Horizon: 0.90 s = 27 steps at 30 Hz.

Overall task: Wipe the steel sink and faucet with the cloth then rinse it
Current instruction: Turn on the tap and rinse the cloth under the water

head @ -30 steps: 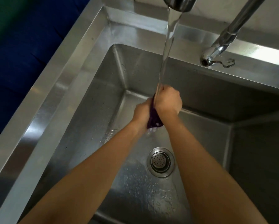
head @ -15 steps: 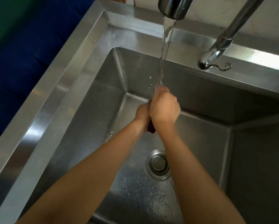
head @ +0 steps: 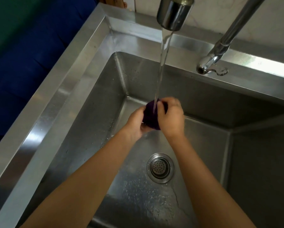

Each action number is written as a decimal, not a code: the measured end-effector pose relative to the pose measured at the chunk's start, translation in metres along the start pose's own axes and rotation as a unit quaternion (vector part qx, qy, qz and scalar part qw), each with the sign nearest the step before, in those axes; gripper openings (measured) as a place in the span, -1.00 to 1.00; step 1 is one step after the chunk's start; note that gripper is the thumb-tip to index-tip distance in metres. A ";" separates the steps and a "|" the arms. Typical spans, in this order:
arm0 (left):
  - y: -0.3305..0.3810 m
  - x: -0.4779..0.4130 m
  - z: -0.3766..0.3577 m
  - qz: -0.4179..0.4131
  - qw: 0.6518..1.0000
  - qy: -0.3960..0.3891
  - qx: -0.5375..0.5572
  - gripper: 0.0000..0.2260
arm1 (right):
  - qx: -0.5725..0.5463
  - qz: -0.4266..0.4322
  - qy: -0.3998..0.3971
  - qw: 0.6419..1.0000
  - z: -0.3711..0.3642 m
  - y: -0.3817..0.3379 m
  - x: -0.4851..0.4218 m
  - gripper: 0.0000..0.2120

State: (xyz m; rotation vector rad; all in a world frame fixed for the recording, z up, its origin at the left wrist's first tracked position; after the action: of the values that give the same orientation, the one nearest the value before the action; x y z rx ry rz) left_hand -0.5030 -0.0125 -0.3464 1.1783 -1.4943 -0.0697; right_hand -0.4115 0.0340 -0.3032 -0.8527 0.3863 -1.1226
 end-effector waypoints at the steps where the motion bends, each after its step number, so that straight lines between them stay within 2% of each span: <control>1: 0.001 -0.001 0.000 0.004 0.999 -0.027 0.046 -0.67 | 0.021 0.034 -0.028 0.999 -0.007 -0.002 0.008 -0.79; 3: 0.003 -0.001 0.000 0.005 0.993 -0.071 0.097 -0.53 | 0.055 0.098 -0.092 0.989 -0.019 -0.004 0.024 -0.74; 5: 0.003 0.000 -0.003 0.008 0.990 -0.089 0.111 -0.57 | 0.013 0.114 -0.106 0.988 -0.016 -0.006 0.034 -0.73; 7: -0.001 -0.001 -0.004 0.005 0.992 -0.071 0.101 -0.67 | -0.047 0.068 -0.024 0.996 -0.002 0.001 0.028 -0.75; 8: -0.002 -0.002 -0.005 0.001 0.993 -0.064 0.100 -0.71 | -0.040 0.035 0.018 0.998 0.005 0.006 0.022 -0.73; 9: -0.003 -0.002 -0.006 -0.002 0.993 -0.060 0.105 -0.74 | -0.036 -0.002 0.022 0.999 0.009 0.011 0.014 -0.69; 11: -0.003 -0.001 -0.010 -0.009 0.993 -0.050 0.109 -0.71 | -0.109 -0.047 -0.053 0.992 0.007 0.015 0.005 -0.60; 13: 0.002 0.002 -0.016 -0.019 0.995 -0.046 0.084 -0.67 | -0.153 -0.037 -0.100 0.982 0.000 0.009 0.009 -0.54; 16: 0.008 0.005 -0.020 -0.067 0.997 0.014 -0.023 -0.64 | -0.065 -0.018 -0.093 0.993 -0.008 0.000 0.019 -0.51; 18: 0.015 0.009 -0.018 -0.112 0.985 0.075 -0.107 -0.62 | -0.027 -0.032 -0.075 0.996 -0.011 -0.003 0.022 -0.53; 21: 0.024 0.014 -0.015 -0.130 0.963 0.136 -0.193 -0.51 | -0.009 -0.033 -0.053 0.998 -0.012 -0.009 0.019 -0.61; 24: 0.027 0.012 -0.012 -0.135 0.939 0.171 -0.265 -0.47 | 0.052 -0.041 -0.019 0.998 -0.010 -0.011 0.010 -0.65; 27: 0.024 0.006 -0.008 -0.144 0.929 0.183 -0.287 -0.48 | 0.133 -0.051 -0.019 0.990 -0.007 -0.013 0.001 -0.63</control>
State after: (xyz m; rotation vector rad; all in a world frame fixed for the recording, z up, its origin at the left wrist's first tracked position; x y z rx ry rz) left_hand -0.5104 -0.0008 -0.3247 0.8577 -0.8740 -0.4348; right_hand -0.4242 0.0282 -0.2978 -0.6627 0.1573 -1.2192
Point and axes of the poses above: each hand's wrist, its own x-axis away from the middle knuckle, its own z-axis out of the back of the hand, y = z × x, the point moved 3 cm from there along -x, towards the middle knuckle, and after that the axes turned 10 degrees about -y, right-handed, at the moved point
